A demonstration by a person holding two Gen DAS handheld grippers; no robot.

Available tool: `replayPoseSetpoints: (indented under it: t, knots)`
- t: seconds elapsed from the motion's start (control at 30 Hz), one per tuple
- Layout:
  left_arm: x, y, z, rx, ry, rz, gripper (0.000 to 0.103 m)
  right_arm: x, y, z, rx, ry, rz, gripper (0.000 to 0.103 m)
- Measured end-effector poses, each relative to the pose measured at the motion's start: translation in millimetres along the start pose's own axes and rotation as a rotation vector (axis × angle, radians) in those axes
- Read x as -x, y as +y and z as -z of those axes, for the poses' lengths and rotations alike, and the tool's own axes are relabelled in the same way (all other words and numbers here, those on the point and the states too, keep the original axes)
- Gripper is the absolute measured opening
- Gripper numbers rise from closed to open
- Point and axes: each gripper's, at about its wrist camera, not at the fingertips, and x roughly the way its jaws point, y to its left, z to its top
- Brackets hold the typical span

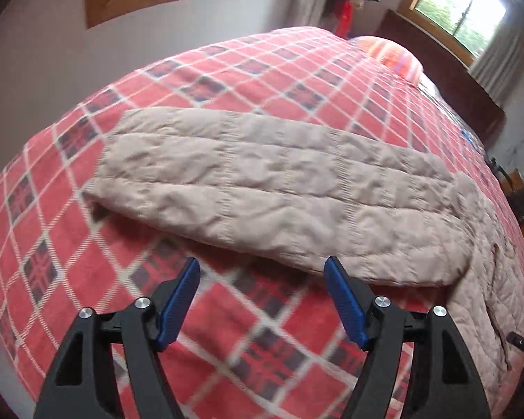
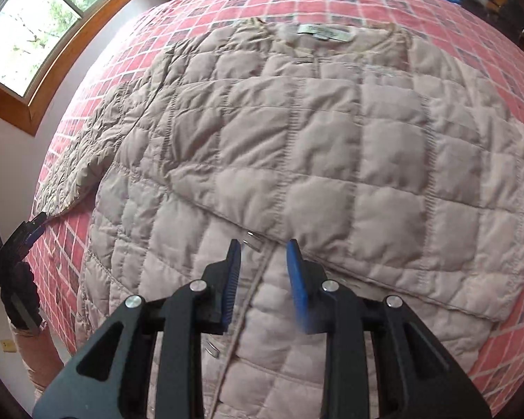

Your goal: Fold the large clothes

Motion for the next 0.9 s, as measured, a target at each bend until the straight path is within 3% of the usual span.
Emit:
replayPoseSetpoints:
  t: [0.17,0.4,0.47,0.53,0.57,0.7,0.9]
  knots:
    - [-20,52,-17,0.145,0.012,-0.002,0.074,-15,4,-5,0.003,0.014,0.048,0.028]
    - [-37,66,-36,0.216,-0.030,0.044,0.072,-30,-3,-7,-0.012,0.038,0.061,0.026]
    - [-38,65,-39,0.208,-0.050,-0.002,0.057,-33,-3,-6,-0.008,0.041,0.069,0.026]
    - [-39,65,-43,0.191,-0.078,-0.010,0.024,-37,-1,-7,-0.004,0.041,0.073,0.027]
    - [-41,66,-45,0.196,-0.076,0.013,0.018,-38,-2,-6,-0.004,0.041,0.072,0.027]
    - [-38,65,-50,0.208,-0.093,0.017,0.008,-40,-2,-6,-0.006,0.038,0.059,0.027]
    - [9,23,-51,0.096,-0.231,0.014,0.006,-33,-8,-1,-0.008,0.030,0.041,0.028]
